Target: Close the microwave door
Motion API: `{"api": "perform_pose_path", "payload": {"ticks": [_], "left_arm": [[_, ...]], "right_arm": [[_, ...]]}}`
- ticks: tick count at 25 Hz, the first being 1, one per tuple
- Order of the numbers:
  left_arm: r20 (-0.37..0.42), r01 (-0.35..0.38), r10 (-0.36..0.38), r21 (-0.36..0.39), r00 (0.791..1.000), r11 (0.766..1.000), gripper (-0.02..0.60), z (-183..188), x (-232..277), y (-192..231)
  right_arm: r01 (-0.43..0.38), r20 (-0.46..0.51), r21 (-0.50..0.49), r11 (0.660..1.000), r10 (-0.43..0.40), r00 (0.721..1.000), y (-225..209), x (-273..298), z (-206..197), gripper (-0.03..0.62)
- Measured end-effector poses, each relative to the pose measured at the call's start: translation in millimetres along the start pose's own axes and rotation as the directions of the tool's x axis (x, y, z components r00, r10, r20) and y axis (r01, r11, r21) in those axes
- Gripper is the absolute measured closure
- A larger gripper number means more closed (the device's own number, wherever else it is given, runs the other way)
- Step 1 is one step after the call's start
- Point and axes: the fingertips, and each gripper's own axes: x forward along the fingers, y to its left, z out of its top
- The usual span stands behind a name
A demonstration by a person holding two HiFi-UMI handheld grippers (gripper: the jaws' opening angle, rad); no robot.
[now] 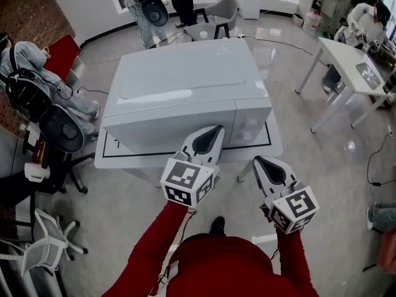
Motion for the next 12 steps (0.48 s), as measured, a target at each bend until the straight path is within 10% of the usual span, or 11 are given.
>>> {"api": "perform_pose_path", "payload": {"ticks": [5, 12], "left_arm": [[0.129, 0.172, -0.179, 0.061, 0.975, 0.983, 0.572, 31.7, -37.4, -28.5], [0.119, 0.163, -0.169, 0.054, 0.978, 0.985, 0.572, 10.8, -102.9, -52.6]], "right_arm": [[0.003, 0.096, -0.027, 1.0, 0.0, 0.995, -4.4, -22.3, 29.7, 0.58], [-0.054, 0.238, -0.074, 0.996, 0.07, 0.969, 27.9, -74.8, 42.6, 0.58]]}}
